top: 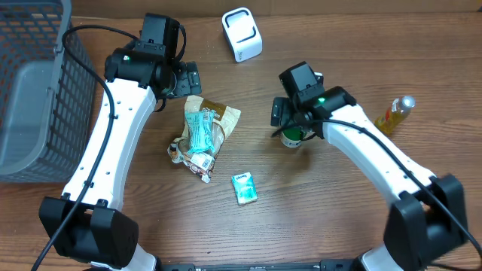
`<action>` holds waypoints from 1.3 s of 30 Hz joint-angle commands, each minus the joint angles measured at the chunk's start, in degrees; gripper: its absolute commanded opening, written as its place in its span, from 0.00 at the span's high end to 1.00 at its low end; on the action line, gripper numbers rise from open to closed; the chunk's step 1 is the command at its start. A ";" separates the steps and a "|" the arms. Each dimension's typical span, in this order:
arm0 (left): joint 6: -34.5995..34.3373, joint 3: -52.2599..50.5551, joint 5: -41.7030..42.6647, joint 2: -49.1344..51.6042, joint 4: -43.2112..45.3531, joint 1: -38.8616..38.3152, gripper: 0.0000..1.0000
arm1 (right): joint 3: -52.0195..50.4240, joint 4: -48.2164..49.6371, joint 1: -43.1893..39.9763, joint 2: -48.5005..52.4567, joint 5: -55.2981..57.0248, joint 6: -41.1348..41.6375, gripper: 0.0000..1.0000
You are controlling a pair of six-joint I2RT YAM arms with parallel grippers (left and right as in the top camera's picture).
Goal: Scan the item barcode
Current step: 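Lower the right gripper onto the green-capped tub and grasp its lid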
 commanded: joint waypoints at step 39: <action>0.85 0.96 -0.55 -0.68 0.02 -0.28 0.00 | -0.31 -4.35 0.11 6.36 -6.45 2.38 0.49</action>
